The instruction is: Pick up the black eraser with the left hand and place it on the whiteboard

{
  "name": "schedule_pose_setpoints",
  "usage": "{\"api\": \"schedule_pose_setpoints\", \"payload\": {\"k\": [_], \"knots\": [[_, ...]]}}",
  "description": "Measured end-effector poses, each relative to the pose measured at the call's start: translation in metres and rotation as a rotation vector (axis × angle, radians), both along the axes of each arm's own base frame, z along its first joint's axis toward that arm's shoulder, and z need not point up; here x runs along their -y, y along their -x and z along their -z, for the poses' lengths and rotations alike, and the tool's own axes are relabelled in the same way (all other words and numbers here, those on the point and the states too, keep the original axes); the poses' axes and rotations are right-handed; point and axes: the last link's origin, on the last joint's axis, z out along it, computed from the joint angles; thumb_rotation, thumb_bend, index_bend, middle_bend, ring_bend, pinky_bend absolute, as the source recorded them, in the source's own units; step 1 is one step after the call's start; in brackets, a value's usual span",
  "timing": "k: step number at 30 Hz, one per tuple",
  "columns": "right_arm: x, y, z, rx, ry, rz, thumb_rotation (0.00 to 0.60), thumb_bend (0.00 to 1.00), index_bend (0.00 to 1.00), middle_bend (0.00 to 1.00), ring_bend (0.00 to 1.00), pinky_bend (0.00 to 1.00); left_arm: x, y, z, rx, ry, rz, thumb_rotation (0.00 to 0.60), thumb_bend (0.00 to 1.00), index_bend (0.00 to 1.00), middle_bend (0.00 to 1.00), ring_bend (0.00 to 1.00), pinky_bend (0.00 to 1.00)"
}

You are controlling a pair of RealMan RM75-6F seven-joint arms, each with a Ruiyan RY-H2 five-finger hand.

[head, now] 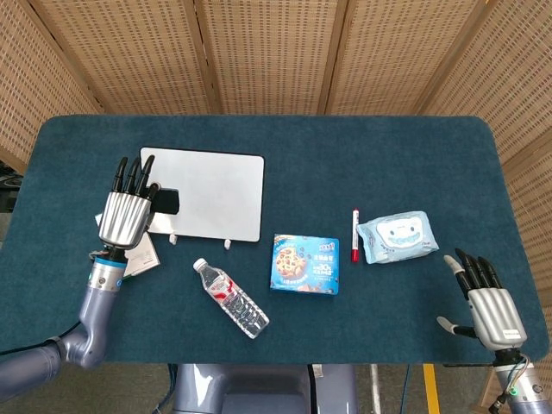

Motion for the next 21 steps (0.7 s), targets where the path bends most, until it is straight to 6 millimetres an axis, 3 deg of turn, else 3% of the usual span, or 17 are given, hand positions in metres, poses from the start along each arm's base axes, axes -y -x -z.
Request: {"api": "schedule_pose_setpoints", "payload": {"k": [8,21], "knots": [[0.003,0.002,0.001,0.005,-0.004,0.009,0.600,0.05,0.00,0.00,0.00,0.00,-0.027,-0.011,0.012,-0.067,-0.026,0.088,0.600,0.29,0.42,0.00,0.00,0.00],[0.006,0.005,-0.001,0.020,0.005,0.016,0.600,0.05,0.00,0.00,0.00,0.00,-0.042,-0.016,0.037,-0.065,-0.027,0.179,0.600,0.28,0.42,0.00,0.00,0.00]]}}
